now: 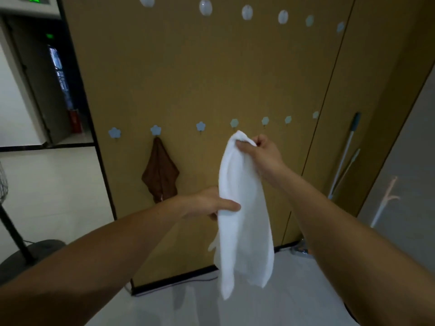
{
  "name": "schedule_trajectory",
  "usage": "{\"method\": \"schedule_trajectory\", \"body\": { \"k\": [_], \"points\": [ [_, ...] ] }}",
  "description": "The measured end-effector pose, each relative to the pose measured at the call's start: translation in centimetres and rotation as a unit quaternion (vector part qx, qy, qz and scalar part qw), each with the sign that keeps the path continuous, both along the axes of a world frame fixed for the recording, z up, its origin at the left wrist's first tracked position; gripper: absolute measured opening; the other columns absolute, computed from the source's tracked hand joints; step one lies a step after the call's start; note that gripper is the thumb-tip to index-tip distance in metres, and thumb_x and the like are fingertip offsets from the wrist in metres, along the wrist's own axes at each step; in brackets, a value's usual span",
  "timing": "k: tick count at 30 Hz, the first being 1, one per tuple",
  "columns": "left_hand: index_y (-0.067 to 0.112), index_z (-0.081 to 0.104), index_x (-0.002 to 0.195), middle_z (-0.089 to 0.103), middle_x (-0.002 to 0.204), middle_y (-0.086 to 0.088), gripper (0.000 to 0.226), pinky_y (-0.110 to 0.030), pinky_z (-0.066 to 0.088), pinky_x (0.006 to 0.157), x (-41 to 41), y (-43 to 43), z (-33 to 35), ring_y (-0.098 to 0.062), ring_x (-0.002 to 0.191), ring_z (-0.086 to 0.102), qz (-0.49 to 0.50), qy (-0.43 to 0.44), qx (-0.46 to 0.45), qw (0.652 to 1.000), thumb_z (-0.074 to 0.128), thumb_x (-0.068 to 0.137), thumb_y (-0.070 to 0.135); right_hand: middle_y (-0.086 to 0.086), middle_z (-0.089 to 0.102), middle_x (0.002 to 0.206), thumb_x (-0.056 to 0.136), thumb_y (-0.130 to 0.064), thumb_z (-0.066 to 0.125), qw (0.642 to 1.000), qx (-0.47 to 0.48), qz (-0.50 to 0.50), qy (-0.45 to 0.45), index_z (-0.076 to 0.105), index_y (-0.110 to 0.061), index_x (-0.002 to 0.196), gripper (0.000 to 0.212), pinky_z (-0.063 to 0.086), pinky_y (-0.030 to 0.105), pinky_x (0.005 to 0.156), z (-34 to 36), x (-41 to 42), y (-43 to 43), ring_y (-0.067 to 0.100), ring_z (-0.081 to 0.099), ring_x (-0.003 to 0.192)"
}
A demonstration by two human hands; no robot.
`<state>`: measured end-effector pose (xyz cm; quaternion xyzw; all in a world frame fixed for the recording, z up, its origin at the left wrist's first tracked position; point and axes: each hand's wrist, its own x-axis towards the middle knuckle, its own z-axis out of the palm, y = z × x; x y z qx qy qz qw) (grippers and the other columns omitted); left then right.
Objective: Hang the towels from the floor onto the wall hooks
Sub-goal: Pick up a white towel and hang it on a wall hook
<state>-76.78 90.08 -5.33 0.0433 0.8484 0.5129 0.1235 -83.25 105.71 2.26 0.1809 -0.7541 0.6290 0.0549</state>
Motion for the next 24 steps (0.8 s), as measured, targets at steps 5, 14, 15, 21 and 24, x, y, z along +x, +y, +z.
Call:
{"method": "schedule_trajectory", "body": {
  "k": [5, 14, 15, 21, 24],
  "points": [
    [0.018, 0.061, 0.115, 0.066, 0.107, -0.002, 0.034, -0.029, 0.052, 0.075, 2.4, -4.5, -2.7, -0.018, 0.092, 0.063, 0.007, -0.056, -0.084, 0.995, 0.065, 0.088, 0.037, -0.006, 0.046, 0.067, 0.084, -0.031, 0.069, 0.993, 0.002, -0.079, 0.083, 0.040, -0.021, 0.070, 0.034, 0.034, 0.025, 0.056, 2.1, -0.1, -4.8, 0.009, 0.044, 0.062],
    [0.017, 0.050, 0.125, 0.067, 0.104, -0.011, 0.031, -0.032, 0.054, 0.063, 6.0, -20.4, -2.6, -0.029, 0.082, 0.068, 0.095, -0.159, -0.160, 0.970, 0.045, 0.095, 0.024, -0.006, 0.051, 0.080, 0.086, -0.025, 0.065, 0.983, -0.065, -0.173, -0.015, 0.051, -0.016, 0.089, 0.017, 0.035, 0.024, 0.060, 0.7, -1.0, -6.9, 0.008, 0.047, 0.070],
    [0.014, 0.048, 0.126, 0.068, 0.097, -0.011, 0.031, -0.032, 0.054, 0.059, 6.0, -21.7, -1.9, -0.028, 0.073, 0.067, 0.118, -0.144, -0.154, 0.970, 0.041, 0.098, 0.023, -0.005, 0.051, 0.078, 0.086, -0.026, 0.065, 0.982, -0.052, -0.182, -0.025, 0.050, -0.016, 0.085, 0.018, 0.036, 0.025, 0.059, 0.3, -0.9, -6.9, 0.010, 0.048, 0.070],
    [0.015, 0.039, 0.114, 0.066, 0.079, -0.017, 0.013, -0.026, 0.045, 0.043, 4.8, -26.7, 2.1, -0.025, 0.055, 0.058, 0.288, 0.021, -0.090, 0.953, 0.039, 0.101, 0.016, 0.004, 0.057, 0.081, 0.086, -0.032, 0.065, 0.970, 0.001, -0.225, -0.087, 0.058, -0.009, 0.087, 0.024, 0.046, 0.035, 0.070, -1.7, -0.4, -6.8, 0.025, 0.056, 0.079],
    [0.011, 0.053, 0.107, 0.063, 0.089, -0.018, 0.012, -0.032, 0.049, 0.052, 4.4, -28.0, 2.7, -0.030, 0.068, 0.063, 0.307, 0.103, -0.134, 0.937, 0.048, 0.095, 0.012, 0.008, 0.054, 0.082, 0.090, -0.027, 0.055, 0.965, -0.004, -0.227, -0.128, 0.056, -0.007, 0.085, 0.021, 0.050, 0.039, 0.067, -1.8, 0.1, -6.6, 0.028, 0.054, 0.077]
  ]
}}
